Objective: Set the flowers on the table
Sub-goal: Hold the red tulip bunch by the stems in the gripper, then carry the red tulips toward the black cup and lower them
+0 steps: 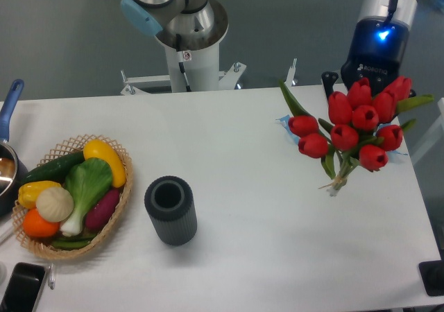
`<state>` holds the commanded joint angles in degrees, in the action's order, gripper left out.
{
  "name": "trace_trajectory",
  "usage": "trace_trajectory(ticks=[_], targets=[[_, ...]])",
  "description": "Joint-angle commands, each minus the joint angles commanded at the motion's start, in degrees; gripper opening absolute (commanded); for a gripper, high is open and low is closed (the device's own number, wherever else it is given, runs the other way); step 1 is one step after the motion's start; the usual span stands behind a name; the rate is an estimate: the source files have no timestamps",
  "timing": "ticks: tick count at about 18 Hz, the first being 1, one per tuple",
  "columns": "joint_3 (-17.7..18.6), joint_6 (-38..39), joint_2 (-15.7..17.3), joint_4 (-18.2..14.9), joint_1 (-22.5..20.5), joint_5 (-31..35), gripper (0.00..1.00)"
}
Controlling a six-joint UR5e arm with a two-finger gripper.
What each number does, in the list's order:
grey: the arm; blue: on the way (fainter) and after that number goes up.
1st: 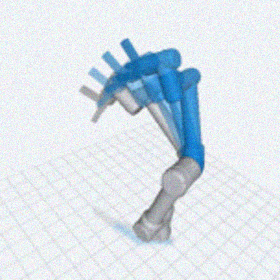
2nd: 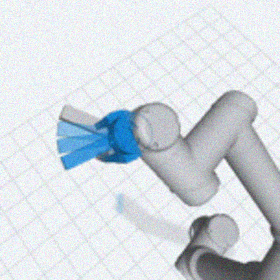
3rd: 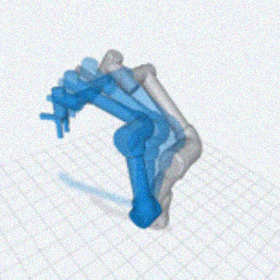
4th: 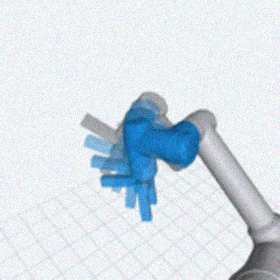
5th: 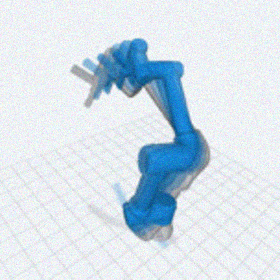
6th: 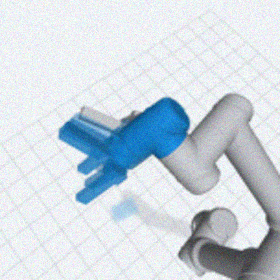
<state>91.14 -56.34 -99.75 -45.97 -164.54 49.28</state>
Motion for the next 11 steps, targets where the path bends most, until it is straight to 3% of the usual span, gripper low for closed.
trace_trajectory(ticks=[9, 11], targets=[[0.0, -3.4, -2.9, -0.3, 7.6, 19.7, 0.33], [0.8, -5.5, -4.8, -0.4, 10.8, 26.7, 0.33]])
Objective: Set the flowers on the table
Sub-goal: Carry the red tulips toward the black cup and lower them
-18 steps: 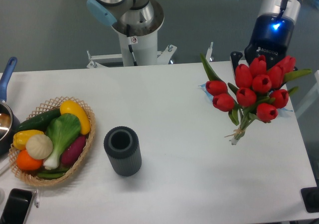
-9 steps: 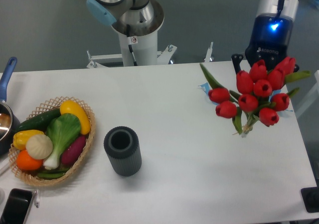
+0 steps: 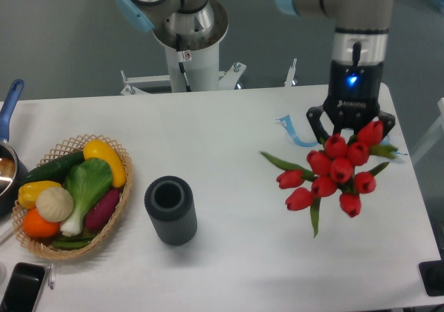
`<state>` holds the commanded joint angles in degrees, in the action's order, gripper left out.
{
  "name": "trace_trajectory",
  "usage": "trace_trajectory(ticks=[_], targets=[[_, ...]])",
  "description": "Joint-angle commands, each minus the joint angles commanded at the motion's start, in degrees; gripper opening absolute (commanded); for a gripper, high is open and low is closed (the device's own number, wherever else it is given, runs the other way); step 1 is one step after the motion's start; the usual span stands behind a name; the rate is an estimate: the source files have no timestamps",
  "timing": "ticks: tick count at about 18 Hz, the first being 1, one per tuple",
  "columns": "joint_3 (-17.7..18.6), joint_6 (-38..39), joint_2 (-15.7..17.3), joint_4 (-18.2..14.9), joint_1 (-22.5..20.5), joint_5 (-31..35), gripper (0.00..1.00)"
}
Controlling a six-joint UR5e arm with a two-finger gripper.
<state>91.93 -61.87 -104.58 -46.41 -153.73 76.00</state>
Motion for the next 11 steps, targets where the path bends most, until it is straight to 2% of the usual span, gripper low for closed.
trace_trajectory(ticks=[4, 11], targets=[[0.3, -0.6, -3.5, 0.0, 5.0, 10.7, 0.33], [1.2, -3.2, -10.1, -0.1, 9.4, 17.3, 0.36]])
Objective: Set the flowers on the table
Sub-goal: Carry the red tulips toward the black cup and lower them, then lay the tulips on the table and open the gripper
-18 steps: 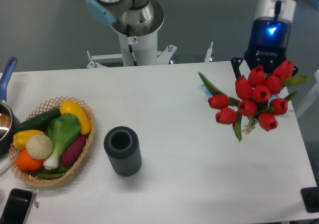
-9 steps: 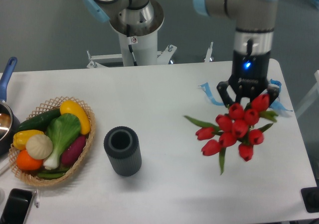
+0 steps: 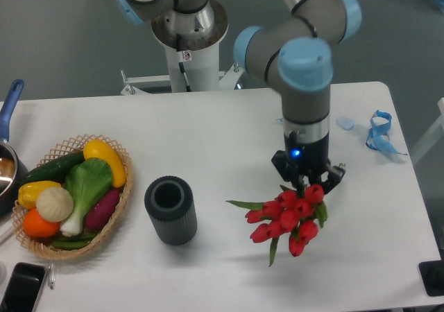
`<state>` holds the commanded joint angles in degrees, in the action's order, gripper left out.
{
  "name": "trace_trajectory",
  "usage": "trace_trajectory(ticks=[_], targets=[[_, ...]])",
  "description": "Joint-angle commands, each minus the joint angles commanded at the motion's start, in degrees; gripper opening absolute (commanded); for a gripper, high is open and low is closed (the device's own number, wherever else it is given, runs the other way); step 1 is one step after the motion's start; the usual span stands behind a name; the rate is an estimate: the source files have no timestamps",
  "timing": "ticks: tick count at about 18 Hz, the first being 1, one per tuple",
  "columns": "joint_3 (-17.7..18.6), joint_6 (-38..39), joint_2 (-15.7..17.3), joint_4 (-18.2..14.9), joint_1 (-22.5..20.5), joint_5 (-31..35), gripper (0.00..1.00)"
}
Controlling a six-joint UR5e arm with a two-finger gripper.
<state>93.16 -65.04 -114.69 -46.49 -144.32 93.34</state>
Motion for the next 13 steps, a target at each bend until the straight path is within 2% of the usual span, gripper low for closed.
trace_trajectory(ticks=[6, 10, 13], targets=[[-0.4, 0.4, -5.5, 0.1, 1.8, -0.6, 0.36], [-0.8, 0.5, -7.4, 0.3, 2.4, -0.5, 0.35], [-1.4, 0.5, -7.7, 0.4, 2.7, -0.6, 0.35]])
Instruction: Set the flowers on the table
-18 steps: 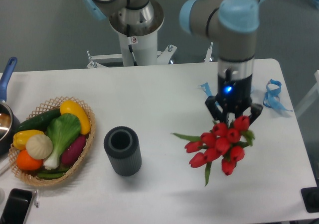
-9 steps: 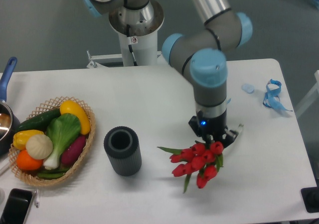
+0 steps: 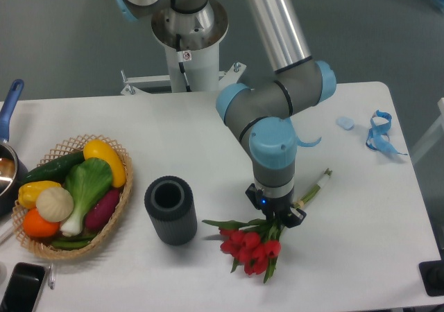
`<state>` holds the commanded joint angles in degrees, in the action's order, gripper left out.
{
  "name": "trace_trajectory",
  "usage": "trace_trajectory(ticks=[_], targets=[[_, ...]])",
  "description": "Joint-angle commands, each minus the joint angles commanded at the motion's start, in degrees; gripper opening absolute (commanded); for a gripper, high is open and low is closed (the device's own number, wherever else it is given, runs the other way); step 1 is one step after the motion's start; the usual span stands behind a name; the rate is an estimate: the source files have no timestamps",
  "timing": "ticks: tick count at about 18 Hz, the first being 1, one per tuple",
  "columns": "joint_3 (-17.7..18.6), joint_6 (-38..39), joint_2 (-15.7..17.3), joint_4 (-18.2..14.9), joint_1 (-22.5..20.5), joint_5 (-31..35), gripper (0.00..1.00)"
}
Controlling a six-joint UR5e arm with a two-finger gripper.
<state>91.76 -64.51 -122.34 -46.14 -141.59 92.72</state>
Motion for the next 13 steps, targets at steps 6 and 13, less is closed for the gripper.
trace_trajectory(ticks=[6, 13], targets=[[-3.4, 1.1, 4.9, 1.4, -0.5, -0.1, 1.00], [-6.6, 0.5, 11.2, -0.1, -4.2, -2.8, 1.00]])
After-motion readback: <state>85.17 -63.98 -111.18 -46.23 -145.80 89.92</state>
